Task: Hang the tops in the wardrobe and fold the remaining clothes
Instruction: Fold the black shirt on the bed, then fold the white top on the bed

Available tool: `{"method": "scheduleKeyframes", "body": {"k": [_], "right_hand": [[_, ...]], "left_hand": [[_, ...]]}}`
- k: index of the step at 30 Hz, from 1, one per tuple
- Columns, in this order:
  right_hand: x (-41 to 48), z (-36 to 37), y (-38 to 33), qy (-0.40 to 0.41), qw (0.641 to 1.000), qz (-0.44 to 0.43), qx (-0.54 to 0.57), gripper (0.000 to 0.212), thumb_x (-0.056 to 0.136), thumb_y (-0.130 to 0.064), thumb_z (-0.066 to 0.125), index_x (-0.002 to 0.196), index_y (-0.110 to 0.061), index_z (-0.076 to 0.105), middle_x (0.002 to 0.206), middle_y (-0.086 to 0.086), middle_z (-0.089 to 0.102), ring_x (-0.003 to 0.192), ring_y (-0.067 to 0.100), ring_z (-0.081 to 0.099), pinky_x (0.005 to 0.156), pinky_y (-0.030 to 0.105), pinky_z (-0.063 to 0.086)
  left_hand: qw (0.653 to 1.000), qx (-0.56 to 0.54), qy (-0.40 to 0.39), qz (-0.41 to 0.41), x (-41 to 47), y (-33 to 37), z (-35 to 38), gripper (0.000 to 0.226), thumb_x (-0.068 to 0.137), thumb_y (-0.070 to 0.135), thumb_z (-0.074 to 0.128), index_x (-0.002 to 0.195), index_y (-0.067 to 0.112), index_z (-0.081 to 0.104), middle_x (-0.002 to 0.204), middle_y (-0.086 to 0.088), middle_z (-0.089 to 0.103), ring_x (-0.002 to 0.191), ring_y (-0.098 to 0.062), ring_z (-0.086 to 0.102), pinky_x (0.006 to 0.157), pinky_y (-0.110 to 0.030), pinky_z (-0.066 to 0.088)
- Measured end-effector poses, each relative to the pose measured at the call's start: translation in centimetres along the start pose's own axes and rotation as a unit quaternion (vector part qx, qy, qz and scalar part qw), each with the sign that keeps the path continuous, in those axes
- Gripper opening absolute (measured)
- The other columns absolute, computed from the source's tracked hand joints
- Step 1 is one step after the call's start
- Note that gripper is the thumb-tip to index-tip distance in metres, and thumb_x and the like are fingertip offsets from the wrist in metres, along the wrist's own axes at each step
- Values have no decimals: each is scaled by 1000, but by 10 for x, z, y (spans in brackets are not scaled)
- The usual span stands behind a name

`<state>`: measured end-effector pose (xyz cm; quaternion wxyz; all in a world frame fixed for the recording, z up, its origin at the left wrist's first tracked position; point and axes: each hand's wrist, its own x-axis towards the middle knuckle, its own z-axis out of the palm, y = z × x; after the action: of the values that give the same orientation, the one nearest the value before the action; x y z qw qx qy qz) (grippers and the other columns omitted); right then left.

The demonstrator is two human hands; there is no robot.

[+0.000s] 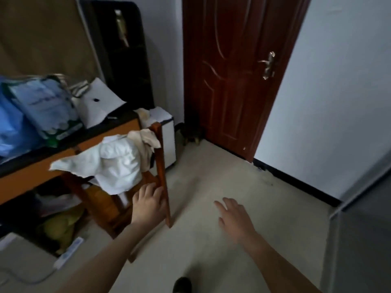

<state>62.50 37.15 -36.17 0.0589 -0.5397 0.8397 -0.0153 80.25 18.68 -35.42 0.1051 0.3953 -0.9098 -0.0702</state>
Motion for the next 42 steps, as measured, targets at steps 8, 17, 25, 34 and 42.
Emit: {"method": "scheduleKeyframes", "body": {"k": [8,17,25,34,42], "right_hand": [[66,-32,-85,-11,994,-108,-8,54,97,-27,35,148,-22,21,151,1,23,137,18,21,105,32,25],[203,-101,-203,81,982,-168,10,53,95,-31,40,145,-24,25,146,1,28,133,21,27,102,34,31],[272,-97,-268,71,972,-219,-42,56,92,-37,42,144,-23,27,146,5,28,136,23,20,107,39,21],[296,-60,-281,63,967,-248,5,43,99,-32,34,141,-27,37,131,1,46,126,19,33,109,32,18],[301,-54,-282,88,956,-277,48,40,99,-31,36,138,-27,44,127,-1,50,122,16,38,103,27,21]], "left_hand": [[989,25,126,-71,24,-108,-84,45,70,14,80,111,4,66,123,-28,56,119,-50,47,89,-63,40],[984,73,48,-158,90,-233,-107,48,93,51,42,132,24,46,137,-5,47,129,-27,38,103,-42,31],[991,15,-11,-132,104,-247,-89,39,92,55,36,114,26,49,114,0,60,105,-19,57,72,-30,43],[986,-30,55,-152,108,-254,-84,31,91,50,39,106,28,55,103,6,63,95,-12,59,66,-24,41],[978,-95,106,-153,99,-254,-87,29,95,25,41,114,24,64,108,7,66,103,-15,60,77,-28,49]]}}
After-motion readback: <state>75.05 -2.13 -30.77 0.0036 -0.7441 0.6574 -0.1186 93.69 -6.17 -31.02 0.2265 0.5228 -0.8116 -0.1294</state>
